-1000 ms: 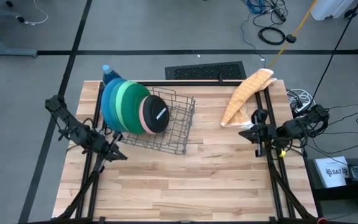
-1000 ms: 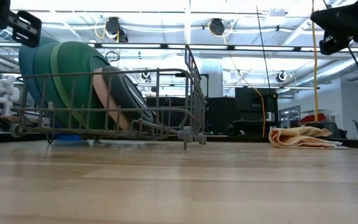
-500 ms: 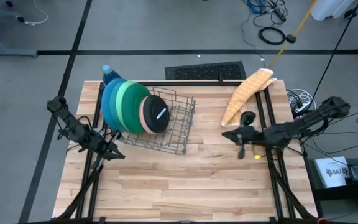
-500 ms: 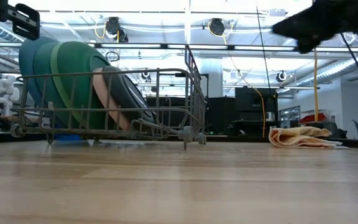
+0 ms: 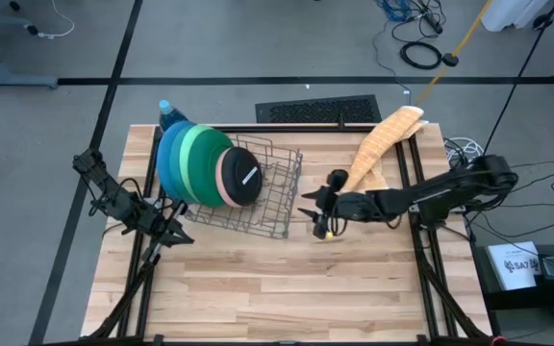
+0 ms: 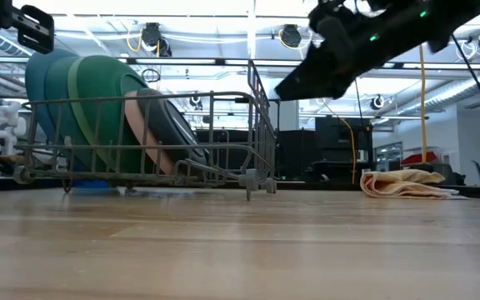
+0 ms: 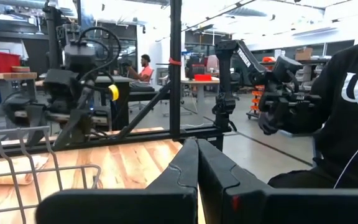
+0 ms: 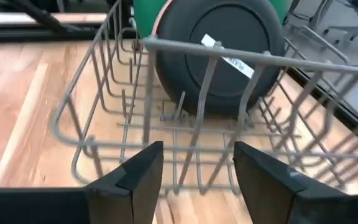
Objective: Sort dishes
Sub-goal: Adjust the dishwasher to the center of the table
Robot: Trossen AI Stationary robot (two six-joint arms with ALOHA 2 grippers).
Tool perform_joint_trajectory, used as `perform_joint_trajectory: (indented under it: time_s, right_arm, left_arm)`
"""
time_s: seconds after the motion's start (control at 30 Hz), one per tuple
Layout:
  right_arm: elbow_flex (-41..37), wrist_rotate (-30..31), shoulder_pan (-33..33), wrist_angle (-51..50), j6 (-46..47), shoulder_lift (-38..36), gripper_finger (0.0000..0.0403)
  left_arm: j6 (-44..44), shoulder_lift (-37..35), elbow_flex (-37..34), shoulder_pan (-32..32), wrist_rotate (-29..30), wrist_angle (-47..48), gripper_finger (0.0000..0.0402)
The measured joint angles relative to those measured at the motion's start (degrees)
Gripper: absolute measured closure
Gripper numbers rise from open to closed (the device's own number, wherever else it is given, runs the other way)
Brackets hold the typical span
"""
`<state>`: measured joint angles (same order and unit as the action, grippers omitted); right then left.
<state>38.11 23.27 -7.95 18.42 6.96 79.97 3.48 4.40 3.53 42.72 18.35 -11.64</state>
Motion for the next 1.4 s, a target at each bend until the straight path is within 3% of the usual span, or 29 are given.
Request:
perform_joint_trajectory:
  time_s: [0.17, 0.4, 0.63, 0.8, 0.97, 1.17, 1.4]
  right_arm:
    - [0.1, -7.1, 4.0, 9.3, -2.1, 4.4, 0.0237]
    - [0.1, -13.0, 7.7, 12.3, -2.1, 8.2, 0.0285]
    - [0.2, -13.3, 8.6, 14.3, -4.5, 9.1, 0.0323]
    - [0.2, -13.6, 8.6, 13.2, -6.0, 9.0, 0.0390]
    - [0.3, -13.1, 8.6, 11.6, -5.7, 8.8, 0.0397]
    - [0.5, -11.8, 6.8, -0.6, -3.5, 3.9, 0.0400]
    - [0.2, -10.8, 2.2, -23.0, 1.2, -9.3, 0.0401]
  left_arm:
    - [0.0, 0.0, 0.0, 0.0, 0.2, 0.0, 0.0402]
    - [0.0, 0.0, 0.0, 0.0, 0.2, -0.1, 0.0402]
    - [0.1, 0.0, 0.0, 0.0, 0.9, -0.4, 0.0402]
    - [0.0, 0.0, 0.0, 0.0, 1.0, -0.4, 0.0402]
    - [0.0, 0.0, 0.0, 0.0, 1.3, -0.5, 0.0402]
    - [-0.2, 0.0, 0.0, 0.0, 1.6, -0.5, 0.0402]
    - [-0.2, 0.0, 0.0, 0.0, 2.1, -0.4, 0.0402]
